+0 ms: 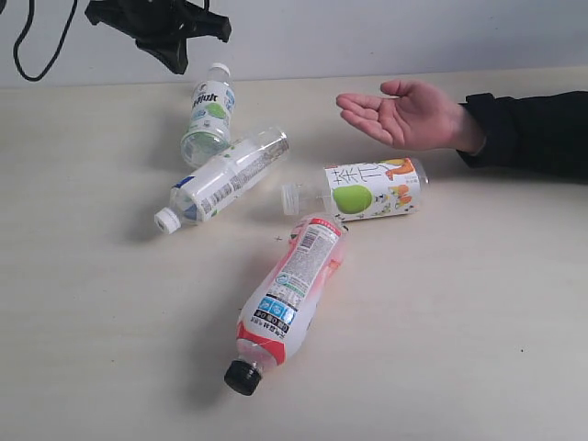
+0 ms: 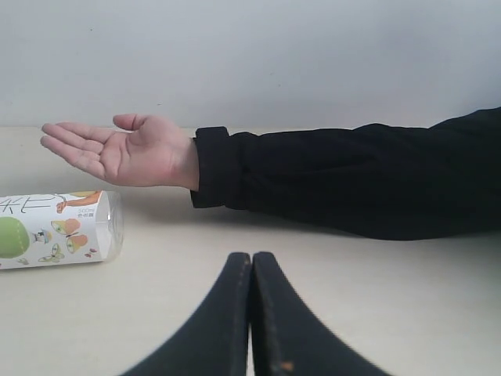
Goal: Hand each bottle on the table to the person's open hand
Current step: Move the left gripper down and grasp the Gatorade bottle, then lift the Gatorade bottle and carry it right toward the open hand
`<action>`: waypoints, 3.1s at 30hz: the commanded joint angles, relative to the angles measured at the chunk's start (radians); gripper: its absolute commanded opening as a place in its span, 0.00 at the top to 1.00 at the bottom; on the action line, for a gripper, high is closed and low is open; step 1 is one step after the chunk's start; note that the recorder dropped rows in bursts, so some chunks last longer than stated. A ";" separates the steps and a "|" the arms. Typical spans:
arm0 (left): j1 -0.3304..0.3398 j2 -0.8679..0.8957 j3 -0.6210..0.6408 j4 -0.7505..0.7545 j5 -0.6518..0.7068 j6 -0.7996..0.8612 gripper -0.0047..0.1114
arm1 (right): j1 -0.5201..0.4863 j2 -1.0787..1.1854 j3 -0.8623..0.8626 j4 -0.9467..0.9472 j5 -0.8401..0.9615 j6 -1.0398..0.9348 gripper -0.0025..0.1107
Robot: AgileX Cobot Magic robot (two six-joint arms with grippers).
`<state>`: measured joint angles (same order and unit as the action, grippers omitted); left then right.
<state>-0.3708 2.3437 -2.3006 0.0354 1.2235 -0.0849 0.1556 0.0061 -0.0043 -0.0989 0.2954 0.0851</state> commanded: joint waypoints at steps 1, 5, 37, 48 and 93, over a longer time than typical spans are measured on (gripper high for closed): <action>-0.003 -0.005 -0.005 -0.022 -0.002 -0.028 0.96 | -0.004 -0.006 0.004 -0.005 -0.013 -0.005 0.98; -0.003 0.003 -0.005 -0.048 -0.044 -0.045 0.96 | -0.004 -0.006 0.004 -0.005 -0.013 -0.005 0.98; -0.001 0.193 -0.005 -0.046 -0.251 -0.158 0.17 | -0.004 -0.006 0.004 -0.005 -0.011 -0.005 0.98; 0.001 0.235 -0.005 -0.042 -0.266 -0.160 0.17 | -0.004 -0.006 0.004 -0.005 -0.011 -0.005 0.98; -0.270 -0.172 0.323 0.273 -0.002 -0.469 0.96 | -0.004 -0.006 0.004 -0.005 -0.013 -0.005 0.98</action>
<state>-0.6223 2.2528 -2.0298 0.2488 1.2219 -0.4860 0.1556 0.0061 -0.0043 -0.0989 0.2954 0.0851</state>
